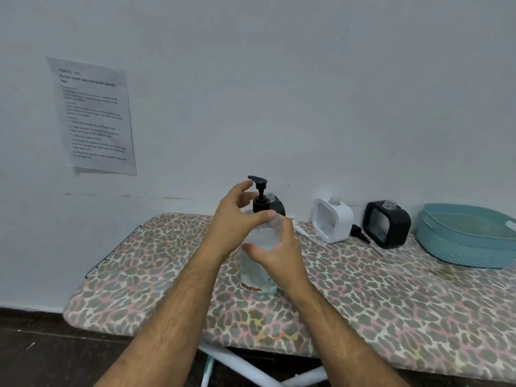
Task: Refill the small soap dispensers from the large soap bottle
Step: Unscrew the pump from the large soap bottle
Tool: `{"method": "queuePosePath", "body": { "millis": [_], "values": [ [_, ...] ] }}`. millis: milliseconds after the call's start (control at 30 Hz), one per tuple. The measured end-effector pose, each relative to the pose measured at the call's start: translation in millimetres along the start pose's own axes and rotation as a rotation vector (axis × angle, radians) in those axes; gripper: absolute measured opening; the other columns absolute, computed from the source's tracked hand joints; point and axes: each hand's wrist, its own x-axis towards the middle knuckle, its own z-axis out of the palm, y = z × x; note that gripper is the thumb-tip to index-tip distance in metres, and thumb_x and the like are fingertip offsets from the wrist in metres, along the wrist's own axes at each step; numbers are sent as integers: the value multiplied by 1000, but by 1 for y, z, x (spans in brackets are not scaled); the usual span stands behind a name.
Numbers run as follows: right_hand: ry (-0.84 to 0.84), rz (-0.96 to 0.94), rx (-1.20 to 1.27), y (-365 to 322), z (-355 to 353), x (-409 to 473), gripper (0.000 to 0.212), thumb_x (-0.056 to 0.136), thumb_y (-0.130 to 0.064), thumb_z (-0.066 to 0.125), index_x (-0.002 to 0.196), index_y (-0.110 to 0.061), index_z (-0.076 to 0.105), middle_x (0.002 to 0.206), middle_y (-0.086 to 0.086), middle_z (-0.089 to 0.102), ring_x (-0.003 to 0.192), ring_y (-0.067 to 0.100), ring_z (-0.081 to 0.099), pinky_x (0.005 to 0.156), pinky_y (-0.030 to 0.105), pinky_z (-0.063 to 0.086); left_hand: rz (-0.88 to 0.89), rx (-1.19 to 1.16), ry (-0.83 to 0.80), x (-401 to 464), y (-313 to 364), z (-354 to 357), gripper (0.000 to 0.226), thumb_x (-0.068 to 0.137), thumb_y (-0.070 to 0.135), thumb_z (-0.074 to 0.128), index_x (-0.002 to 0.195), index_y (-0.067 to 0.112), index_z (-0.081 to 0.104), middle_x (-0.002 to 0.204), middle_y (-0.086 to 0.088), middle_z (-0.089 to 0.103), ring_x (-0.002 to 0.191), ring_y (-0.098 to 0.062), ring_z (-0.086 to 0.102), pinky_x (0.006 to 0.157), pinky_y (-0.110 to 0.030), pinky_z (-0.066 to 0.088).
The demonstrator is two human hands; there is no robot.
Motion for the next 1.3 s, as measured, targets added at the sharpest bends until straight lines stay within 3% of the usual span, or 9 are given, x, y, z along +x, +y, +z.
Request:
{"method": "queuePosePath", "body": {
  "millis": [67, 167, 267, 500, 700, 900, 967, 1100, 1300],
  "values": [
    [5, -9, 4, 1, 0, 1, 80, 64, -52, 83, 127, -33, 36, 115, -11, 58, 103, 10, 60, 84, 40, 56, 0, -13, -73, 0, 1, 2, 75, 83, 26, 78, 148, 29, 41, 128, 6, 66, 124, -7, 56, 107, -35, 41],
    [11, -20, 19, 2, 0, 1, 77, 63, -51, 84, 123, -34, 38, 113, -14, 59, 101, 8, 60, 83, 39, 56, -6, -74, -90, -3, 2, 1, 57, 96, 14, 61, 148, 27, 40, 115, 10, 72, 113, -5, 64, 105, -31, 41],
    [9, -27, 42, 2, 0, 0, 74, 64, -45, 85, 122, -34, 40, 112, -21, 56, 101, 0, 58, 82, 31, 55, 16, -75, -13, -5, -2, -9, 50, 99, 8, 53, 145, 27, 44, 102, 18, 75, 127, -7, 54, 111, -35, 34],
    [3, -16, 61, 2, -1, 0, 74, 66, -43, 85, 122, -37, 38, 110, -25, 54, 100, -5, 56, 81, 24, 52, 53, -9, 12, -3, -1, -12, 55, 89, 14, 71, 139, 26, 51, 104, 13, 74, 119, 0, 57, 107, -36, 36],
    [-3, -15, 33, 3, -1, 2, 76, 64, -46, 85, 122, -35, 37, 112, -17, 57, 101, 6, 59, 82, 32, 55, 6, -16, -198, 7, -3, -13, 66, 96, 11, 62, 152, 32, 33, 127, 14, 66, 131, -5, 49, 116, -40, 30],
    [5, -14, 25, 4, 1, 2, 78, 64, -48, 84, 125, -31, 38, 114, -12, 58, 102, 8, 59, 84, 37, 55, 50, 18, 59, 2, -1, 1, 67, 77, 20, 83, 137, 28, 52, 104, 3, 70, 113, -7, 60, 101, -36, 43],
    [7, -8, 24, 4, 2, 3, 79, 63, -50, 84, 124, -30, 38, 113, -11, 59, 102, 9, 60, 83, 40, 56, 50, 41, 61, 0, -1, 7, 68, 79, 25, 81, 139, 30, 49, 111, 2, 66, 115, -7, 57, 97, -32, 42],
    [15, -20, 40, 4, 2, 3, 78, 63, -50, 85, 124, -32, 39, 114, -14, 59, 102, 6, 60, 83, 36, 56, 18, -77, -61, -4, -1, 5, 65, 93, 22, 67, 149, 35, 36, 133, 6, 61, 121, -1, 55, 110, -33, 39],
    [4, -31, 50, 1, -2, 1, 75, 66, -40, 86, 123, -34, 39, 113, -19, 56, 102, 0, 57, 78, 22, 51, 45, -66, -10, -1, -5, -3, 55, 87, 15, 74, 136, 29, 52, 107, 9, 74, 117, -5, 61, 108, -39, 41]
  ]
}}
